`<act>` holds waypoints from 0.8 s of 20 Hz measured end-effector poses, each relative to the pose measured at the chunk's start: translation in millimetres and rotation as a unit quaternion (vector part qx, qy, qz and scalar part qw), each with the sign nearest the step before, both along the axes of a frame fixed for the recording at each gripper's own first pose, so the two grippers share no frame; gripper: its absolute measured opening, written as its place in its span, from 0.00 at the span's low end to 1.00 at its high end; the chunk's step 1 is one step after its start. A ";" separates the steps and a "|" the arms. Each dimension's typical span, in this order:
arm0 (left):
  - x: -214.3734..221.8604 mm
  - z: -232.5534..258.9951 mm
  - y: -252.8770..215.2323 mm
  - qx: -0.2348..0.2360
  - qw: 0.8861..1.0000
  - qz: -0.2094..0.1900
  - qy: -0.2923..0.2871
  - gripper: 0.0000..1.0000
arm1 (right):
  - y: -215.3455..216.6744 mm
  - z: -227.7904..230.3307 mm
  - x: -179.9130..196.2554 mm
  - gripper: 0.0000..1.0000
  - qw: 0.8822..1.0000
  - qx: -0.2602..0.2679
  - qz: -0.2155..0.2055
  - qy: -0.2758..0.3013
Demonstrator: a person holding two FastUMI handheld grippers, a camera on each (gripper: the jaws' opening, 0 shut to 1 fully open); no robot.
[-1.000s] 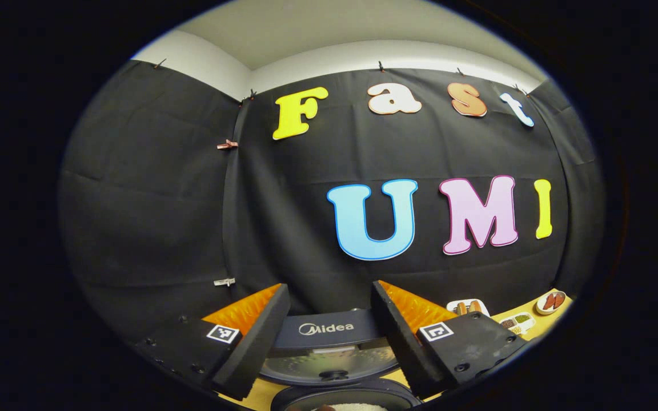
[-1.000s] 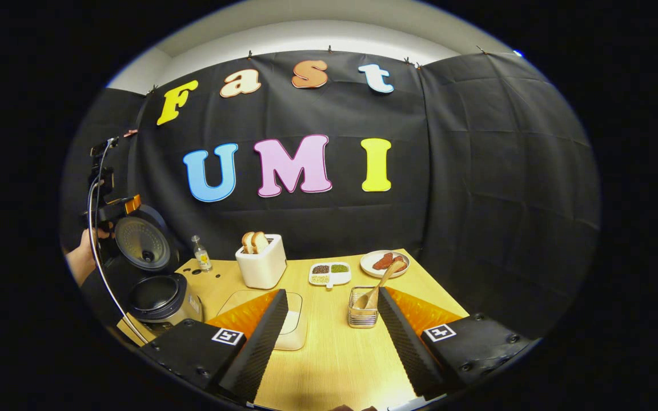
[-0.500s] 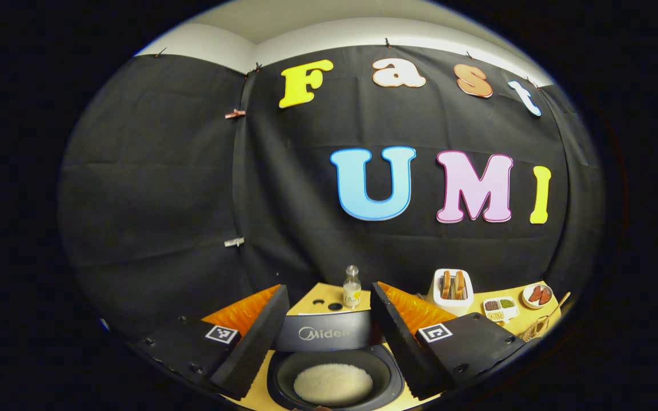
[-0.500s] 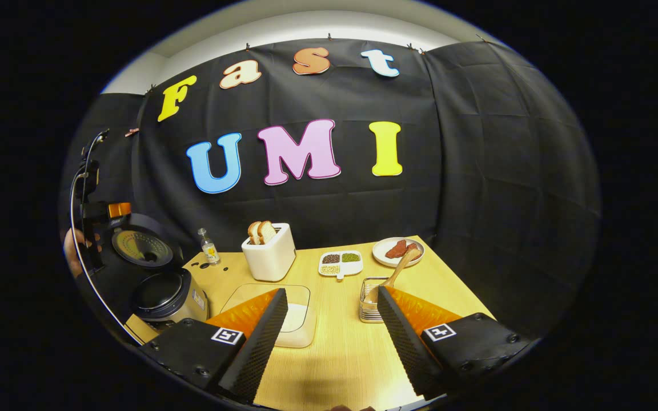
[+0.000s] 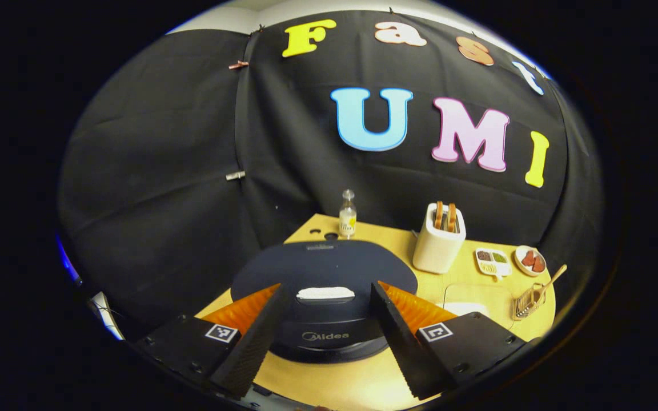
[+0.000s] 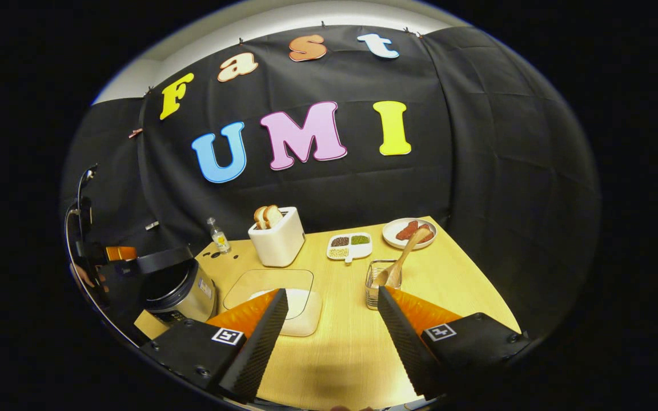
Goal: Close the left gripper, press the button to open the rice cooker; take a wooden spoon from the chopstick holder with the right hand, scoop a spoonful of rice and pour it into the rice cooker, then put the wooden spoon back into the chopstick holder.
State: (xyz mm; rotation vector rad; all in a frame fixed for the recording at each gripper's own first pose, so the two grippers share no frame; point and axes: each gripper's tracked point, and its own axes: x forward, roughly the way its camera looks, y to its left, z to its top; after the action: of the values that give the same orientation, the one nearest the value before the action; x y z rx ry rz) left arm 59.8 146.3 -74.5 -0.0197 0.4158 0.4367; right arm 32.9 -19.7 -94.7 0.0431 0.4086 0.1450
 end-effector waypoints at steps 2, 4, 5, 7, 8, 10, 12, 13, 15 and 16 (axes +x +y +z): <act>-3.7 -21.9 -0.5 -0.009 1.000 -0.003 0.019 1.00 | -8.3 -3.1 -1.5 0.99 1.000 0.005 -0.007 0.010; -6.8 -38.6 -0.4 -0.024 0.999 0.003 0.031 1.00 | -14.8 1.1 -2.9 0.99 1.000 0.002 -0.013 0.011; -9.0 -44.5 -2.5 -0.021 0.999 0.002 0.038 1.00 | -16.4 4.4 -3.6 0.98 1.000 -0.001 -0.012 0.006; -10.2 -59.5 -4.6 -0.019 0.998 -0.001 0.058 0.99 | -16.4 7.0 -6.7 0.98 1.000 -0.010 -0.005 0.002; -8.8 -62.8 -1.9 -0.020 0.998 -0.001 0.064 0.99 | -17.5 5.8 -8.5 0.98 1.000 -0.014 -0.003 0.003; -12.6 -67.6 -3.8 -0.026 0.997 0.000 0.072 1.00 | -22.0 2.2 -13.4 0.98 1.000 -0.015 -0.002 0.010; -12.2 -68.5 -4.8 -0.022 0.997 -0.006 0.070 1.00 | -27.9 1.0 -14.7 0.99 1.000 -0.016 -0.005 0.014; -11.2 -69.1 -4.9 -0.016 0.998 -0.011 0.066 1.00 | -31.3 0.8 -14.5 0.98 1.000 -0.016 -0.007 0.014; -10.7 -66.1 -3.3 -0.014 0.998 -0.016 0.060 1.00 | -39.8 5.2 -10.7 0.99 1.000 -0.015 -0.015 0.005; -11.2 -66.3 -4.6 -0.016 0.998 -0.020 0.060 1.00 | -43.5 7.2 -8.5 0.99 1.000 -0.015 -0.018 0.000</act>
State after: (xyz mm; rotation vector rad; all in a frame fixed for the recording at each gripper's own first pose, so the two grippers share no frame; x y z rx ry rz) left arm 48.5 141.7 -140.8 -0.0158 0.5405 0.3921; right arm 24.4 -63.2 -87.5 0.0216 0.4091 0.1040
